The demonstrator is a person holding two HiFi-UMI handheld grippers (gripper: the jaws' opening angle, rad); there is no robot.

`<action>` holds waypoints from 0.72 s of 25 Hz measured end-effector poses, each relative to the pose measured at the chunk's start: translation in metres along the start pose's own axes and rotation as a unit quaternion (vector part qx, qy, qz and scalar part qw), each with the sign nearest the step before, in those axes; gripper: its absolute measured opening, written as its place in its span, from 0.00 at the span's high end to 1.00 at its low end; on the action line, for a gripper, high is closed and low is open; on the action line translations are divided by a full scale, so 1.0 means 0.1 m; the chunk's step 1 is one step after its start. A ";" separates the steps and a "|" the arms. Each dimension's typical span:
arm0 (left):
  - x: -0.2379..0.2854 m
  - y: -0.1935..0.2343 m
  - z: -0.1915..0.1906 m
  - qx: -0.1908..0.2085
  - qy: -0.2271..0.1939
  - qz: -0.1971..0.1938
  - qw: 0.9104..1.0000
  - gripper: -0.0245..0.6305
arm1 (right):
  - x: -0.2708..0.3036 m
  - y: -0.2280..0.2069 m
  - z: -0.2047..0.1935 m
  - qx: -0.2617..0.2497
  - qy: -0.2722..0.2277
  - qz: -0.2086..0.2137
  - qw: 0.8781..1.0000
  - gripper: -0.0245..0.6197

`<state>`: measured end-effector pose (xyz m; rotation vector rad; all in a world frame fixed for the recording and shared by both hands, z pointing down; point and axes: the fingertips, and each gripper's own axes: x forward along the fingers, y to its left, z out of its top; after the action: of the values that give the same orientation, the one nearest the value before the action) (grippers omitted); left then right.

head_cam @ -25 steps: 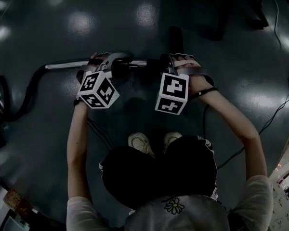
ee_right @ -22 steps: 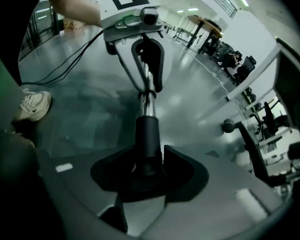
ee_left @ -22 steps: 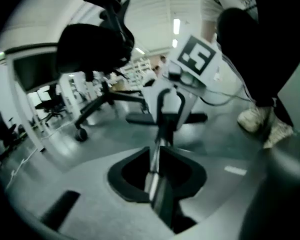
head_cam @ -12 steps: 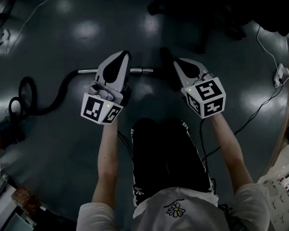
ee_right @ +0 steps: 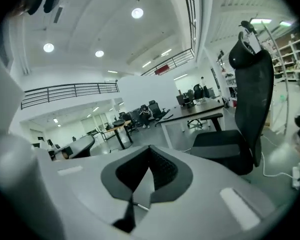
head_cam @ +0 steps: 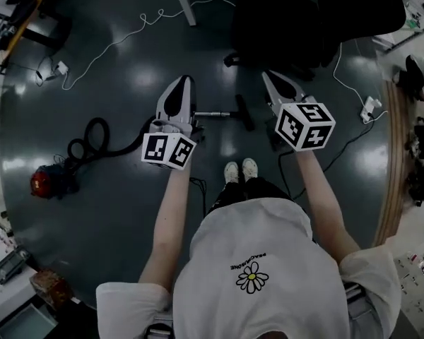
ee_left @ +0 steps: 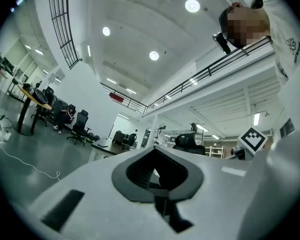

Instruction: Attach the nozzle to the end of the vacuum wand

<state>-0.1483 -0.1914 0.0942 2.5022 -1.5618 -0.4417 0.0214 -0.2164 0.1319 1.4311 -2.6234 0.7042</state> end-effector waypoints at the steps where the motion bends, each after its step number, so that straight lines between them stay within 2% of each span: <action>1: -0.04 -0.07 0.06 -0.002 -0.007 -0.001 1.000 0.96 | -0.09 0.02 0.04 0.000 -0.007 -0.006 1.000 0.95; 3: -0.08 -0.21 0.13 -0.002 -0.018 -0.002 1.000 0.96 | -0.21 0.10 0.07 -0.001 -0.014 -0.009 1.000 0.95; 8: -0.06 -0.49 0.24 0.020 -0.024 -0.022 0.999 0.96 | -0.39 0.38 0.18 -0.029 -0.029 0.018 0.999 0.95; 13: 0.04 -0.69 0.35 0.059 -0.030 -0.041 0.997 0.96 | -0.48 0.47 0.23 -0.045 -0.039 0.027 0.998 0.95; 18: 0.10 -0.84 0.37 0.078 -0.028 -0.055 0.995 0.96 | -0.55 0.52 0.29 -0.056 -0.050 0.038 0.996 0.95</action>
<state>-0.0847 -0.1627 0.0337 2.7273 -1.5382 -0.4221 0.0142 -0.1620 0.0722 1.3777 -2.7578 0.4959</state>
